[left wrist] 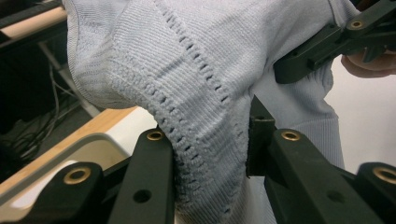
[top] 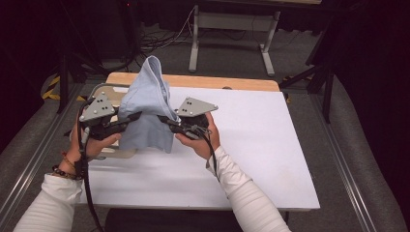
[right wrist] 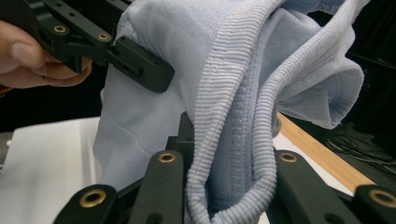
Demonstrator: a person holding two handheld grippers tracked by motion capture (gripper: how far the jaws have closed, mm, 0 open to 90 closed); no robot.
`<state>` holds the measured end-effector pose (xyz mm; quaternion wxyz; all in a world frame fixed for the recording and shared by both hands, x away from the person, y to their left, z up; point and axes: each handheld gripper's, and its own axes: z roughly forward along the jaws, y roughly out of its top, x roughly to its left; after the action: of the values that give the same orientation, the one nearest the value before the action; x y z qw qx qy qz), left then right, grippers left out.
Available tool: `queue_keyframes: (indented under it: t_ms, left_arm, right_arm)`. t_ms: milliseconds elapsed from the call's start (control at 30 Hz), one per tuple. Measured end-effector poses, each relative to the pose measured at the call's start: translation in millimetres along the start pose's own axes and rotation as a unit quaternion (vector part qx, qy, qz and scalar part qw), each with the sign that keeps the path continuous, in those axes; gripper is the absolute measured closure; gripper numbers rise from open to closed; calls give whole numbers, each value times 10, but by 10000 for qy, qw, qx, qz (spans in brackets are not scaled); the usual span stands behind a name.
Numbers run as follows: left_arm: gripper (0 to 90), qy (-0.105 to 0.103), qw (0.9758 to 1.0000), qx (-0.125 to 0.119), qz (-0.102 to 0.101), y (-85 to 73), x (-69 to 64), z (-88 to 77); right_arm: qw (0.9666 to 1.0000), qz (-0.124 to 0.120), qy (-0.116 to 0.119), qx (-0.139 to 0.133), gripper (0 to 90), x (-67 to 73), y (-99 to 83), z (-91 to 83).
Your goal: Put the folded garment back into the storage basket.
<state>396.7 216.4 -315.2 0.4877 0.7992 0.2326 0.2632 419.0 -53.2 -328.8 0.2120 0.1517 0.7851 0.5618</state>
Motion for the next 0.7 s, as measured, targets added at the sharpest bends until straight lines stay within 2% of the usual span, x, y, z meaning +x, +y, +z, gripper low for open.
queue_keyframes:
  t_ms: [300, 467, 567, 633, 700]
  left_arm:
    - [707, 212, 9997, 30, -148, -102, 200, -112]
    - [706, 309, 9994, 15, -169, -160, 280, -159]
    - [707, 342, 9992, 63, -190, -177, 329, -187]
    - [706, 438, 9989, 43, -145, -192, 359, -213]
    - [707, 475, 9987, 30, -195, -208, 393, -230]
  right_arm:
    - [10000, 40, 31, -39, 740, 43, 94, 293]
    - [9997, 196, 67, -97, 740, 57, 101, 421]
    - [9997, 217, 66, -88, 741, 72, 107, 492]
    - [9997, 213, 60, -89, 741, 80, 131, 557]
    - [9998, 186, 40, -91, 741, 87, 154, 595]
